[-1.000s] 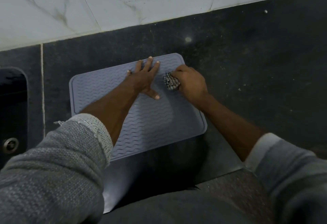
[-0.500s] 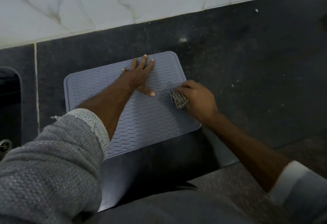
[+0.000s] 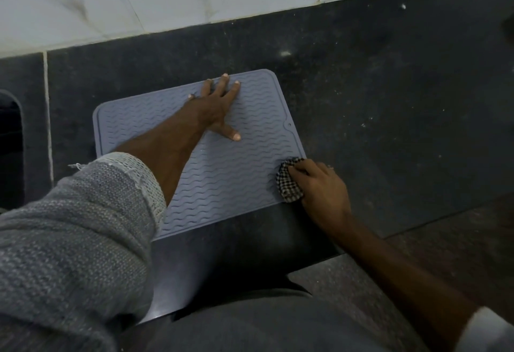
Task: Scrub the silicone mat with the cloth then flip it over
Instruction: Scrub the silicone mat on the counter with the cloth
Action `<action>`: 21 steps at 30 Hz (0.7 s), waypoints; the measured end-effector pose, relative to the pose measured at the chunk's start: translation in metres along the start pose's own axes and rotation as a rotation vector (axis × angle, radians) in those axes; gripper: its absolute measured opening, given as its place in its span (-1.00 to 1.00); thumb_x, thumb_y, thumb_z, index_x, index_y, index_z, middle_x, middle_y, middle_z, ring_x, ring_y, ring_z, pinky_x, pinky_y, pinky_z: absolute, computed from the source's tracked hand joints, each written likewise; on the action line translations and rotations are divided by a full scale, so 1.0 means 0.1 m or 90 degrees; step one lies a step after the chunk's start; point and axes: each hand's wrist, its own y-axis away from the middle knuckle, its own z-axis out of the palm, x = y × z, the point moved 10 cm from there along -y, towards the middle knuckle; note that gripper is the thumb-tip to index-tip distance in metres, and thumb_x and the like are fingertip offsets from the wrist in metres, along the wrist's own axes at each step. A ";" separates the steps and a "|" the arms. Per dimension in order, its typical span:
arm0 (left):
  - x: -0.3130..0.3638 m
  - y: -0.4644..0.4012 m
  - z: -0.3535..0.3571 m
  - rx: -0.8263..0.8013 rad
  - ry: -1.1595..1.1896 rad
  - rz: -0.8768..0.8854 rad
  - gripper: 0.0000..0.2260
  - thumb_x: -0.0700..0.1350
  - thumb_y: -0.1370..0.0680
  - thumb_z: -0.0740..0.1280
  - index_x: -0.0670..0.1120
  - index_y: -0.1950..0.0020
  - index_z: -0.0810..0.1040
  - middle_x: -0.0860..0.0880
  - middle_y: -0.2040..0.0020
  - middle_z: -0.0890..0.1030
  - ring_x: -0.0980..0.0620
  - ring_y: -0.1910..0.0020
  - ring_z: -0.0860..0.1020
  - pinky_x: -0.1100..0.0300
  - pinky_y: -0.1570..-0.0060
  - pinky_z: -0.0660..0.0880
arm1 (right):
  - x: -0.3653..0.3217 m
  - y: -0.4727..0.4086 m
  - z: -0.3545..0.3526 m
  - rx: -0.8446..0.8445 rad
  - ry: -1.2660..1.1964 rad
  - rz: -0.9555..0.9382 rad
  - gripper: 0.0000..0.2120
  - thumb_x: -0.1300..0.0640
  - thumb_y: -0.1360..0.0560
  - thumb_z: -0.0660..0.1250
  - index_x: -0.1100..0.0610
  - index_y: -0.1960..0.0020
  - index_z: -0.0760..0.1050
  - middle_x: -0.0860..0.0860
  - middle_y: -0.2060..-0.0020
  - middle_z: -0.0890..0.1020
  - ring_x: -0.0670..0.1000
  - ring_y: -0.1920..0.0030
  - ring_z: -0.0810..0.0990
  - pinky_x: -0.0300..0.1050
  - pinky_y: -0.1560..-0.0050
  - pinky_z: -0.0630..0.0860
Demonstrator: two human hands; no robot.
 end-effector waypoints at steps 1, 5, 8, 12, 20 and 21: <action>0.00 0.00 0.00 0.000 0.000 0.001 0.22 0.34 -0.23 0.48 0.10 -0.52 -0.36 -0.01 -0.53 -0.39 -0.24 -0.50 -0.31 -0.45 -0.33 -0.08 | 0.00 0.04 0.01 0.000 0.000 0.004 -0.63 0.25 -0.37 0.32 0.16 -0.18 0.53 0.10 -0.12 0.58 0.15 -0.04 0.56 0.04 0.05 0.55; 0.03 0.06 -0.04 0.016 0.002 0.018 0.20 0.36 -0.25 0.46 0.08 -0.54 -0.33 -0.03 -0.55 -0.35 -0.24 -0.51 -0.29 -0.44 -0.34 -0.05 | -0.01 0.03 0.00 -0.004 0.011 0.008 -0.61 0.27 -0.35 0.35 0.16 -0.17 0.54 0.09 -0.10 0.59 0.15 -0.03 0.57 0.03 0.07 0.55; 0.06 0.19 -0.07 0.056 -0.004 0.055 0.13 0.41 -0.29 0.37 0.05 -0.56 -0.29 -0.05 -0.56 -0.30 -0.21 -0.53 -0.23 -0.37 -0.41 -0.06 | -0.01 0.03 0.01 -0.008 -0.002 0.010 -0.63 0.24 -0.37 0.36 0.13 -0.18 0.54 0.07 -0.10 0.58 0.14 -0.05 0.56 0.01 0.04 0.54; -0.10 0.49 -0.08 0.126 0.074 0.073 0.02 0.48 -0.33 0.17 0.05 -0.56 -0.25 -0.04 -0.58 -0.26 -0.14 -0.55 -0.19 -0.31 -0.45 -0.05 | 0.00 -0.02 -0.01 -0.027 -0.023 0.032 -0.62 0.20 -0.40 0.35 0.05 -0.21 0.52 0.03 -0.13 0.56 0.12 -0.06 0.54 -0.02 0.03 0.56; -1.56 1.57 0.08 0.251 0.166 -0.037 0.01 0.46 -0.37 0.22 -0.11 -0.58 -0.07 -0.12 -0.59 -0.01 -0.12 -0.56 -0.02 -0.12 -0.50 0.00 | -0.46 -0.45 -0.21 0.036 -0.181 0.044 -0.67 0.32 -0.43 0.34 0.19 -0.19 0.55 0.12 -0.08 0.58 0.12 -0.08 0.54 -0.20 -0.05 0.40; -1.74 1.70 0.14 0.242 0.168 -0.059 0.05 0.48 -0.33 0.22 -0.12 -0.58 -0.07 -0.12 -0.58 0.02 -0.15 -0.55 0.01 -0.13 -0.49 0.03 | -0.63 -0.56 -0.21 0.036 -0.193 0.020 -0.67 0.32 -0.44 0.35 0.21 -0.20 0.54 0.14 -0.09 0.58 0.13 -0.09 0.54 -0.20 -0.08 0.39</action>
